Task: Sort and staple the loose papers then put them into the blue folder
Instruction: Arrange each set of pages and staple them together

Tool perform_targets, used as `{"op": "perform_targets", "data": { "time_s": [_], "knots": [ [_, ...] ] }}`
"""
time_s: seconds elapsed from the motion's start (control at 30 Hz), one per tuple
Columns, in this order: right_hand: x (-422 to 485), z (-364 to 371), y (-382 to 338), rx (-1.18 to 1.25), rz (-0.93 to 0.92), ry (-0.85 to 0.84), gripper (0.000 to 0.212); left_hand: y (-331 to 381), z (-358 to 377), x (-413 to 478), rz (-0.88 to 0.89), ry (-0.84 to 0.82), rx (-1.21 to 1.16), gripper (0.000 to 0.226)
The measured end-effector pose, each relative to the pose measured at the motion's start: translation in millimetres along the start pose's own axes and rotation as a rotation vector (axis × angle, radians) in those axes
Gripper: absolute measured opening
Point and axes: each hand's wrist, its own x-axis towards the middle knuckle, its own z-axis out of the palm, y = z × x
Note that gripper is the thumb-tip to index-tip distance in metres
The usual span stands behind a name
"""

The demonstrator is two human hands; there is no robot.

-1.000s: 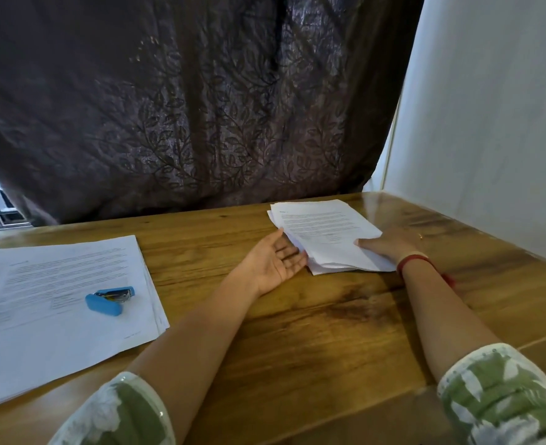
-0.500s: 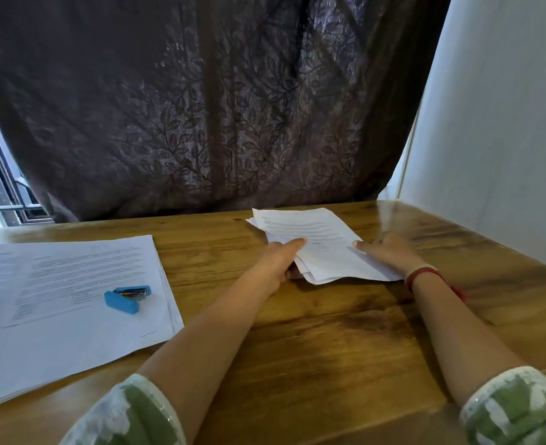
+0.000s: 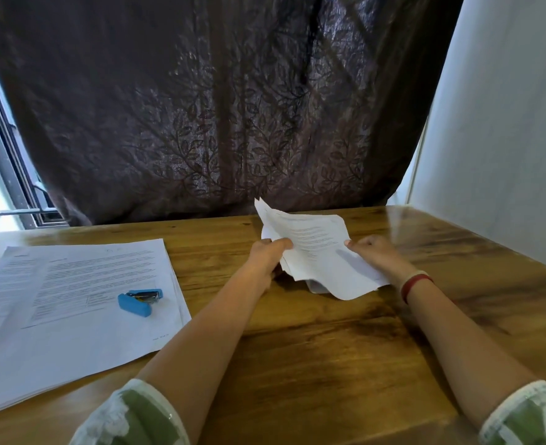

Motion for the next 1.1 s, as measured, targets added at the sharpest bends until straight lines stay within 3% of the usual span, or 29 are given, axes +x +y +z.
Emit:
{"op": "perform_targets", "data": {
  "time_s": [0.2, 0.27, 0.37, 0.47, 0.57, 0.63, 0.77, 0.9, 1.0, 1.1],
  "knots": [
    [-5.5, 5.1, -2.8, 0.057, 0.031, -0.024, 0.051, 1.3, -28.7, -5.8, -0.039, 0.084, 0.016, 0.058],
    [-8.8, 5.5, -3.5, 0.069, 0.041, -0.057, 0.048, 3.3, -45.0, -15.4, -0.058, -0.001, 0.028, 0.056],
    [-23.0, 8.2, -16.1, 0.102, 0.031, -0.126, 0.026, 9.4, -73.8, -35.7, 0.023, -0.135, 0.133, 0.051],
    [-41.4, 24.7, -39.6, 0.254, 0.007, -0.213, 0.03, 16.5, -108.7, -60.7, 0.108, -0.175, 0.207, 0.046],
    [-46.5, 49.4, -65.2, 0.623, -0.078, -0.364, 0.034, 14.1, -148.8, -74.6, 0.142, -0.254, 0.087, 0.048],
    [-42.6, 61.3, -78.4, 0.746, -0.064, -0.364, 0.033, 11.5, -169.3, -72.7, 0.146, -0.3, 0.004, 0.056],
    [-39.5, 90.2, -99.8, 0.766, -0.094, -0.303, 0.038, 9.0, -205.6, -77.1, 0.14, -0.335, 0.033, 0.062],
    [-40.9, 97.7, -98.2, 0.682, -0.143, -0.334, 0.032, 14.5, -218.6, -83.8, 0.109, -0.386, 0.117, 0.052],
    [-39.6, 94.3, -84.2, 0.684, -0.082, -0.401, 0.03, 21.5, -215.6, -86.1, 0.108, -0.262, 0.103, 0.033],
    [-42.5, 94.9, -76.7, 0.644, -0.056, -0.532, 0.028, 17.7, -212.6, -76.8, 0.159, -0.173, 0.116, 0.035]
  ]
}}
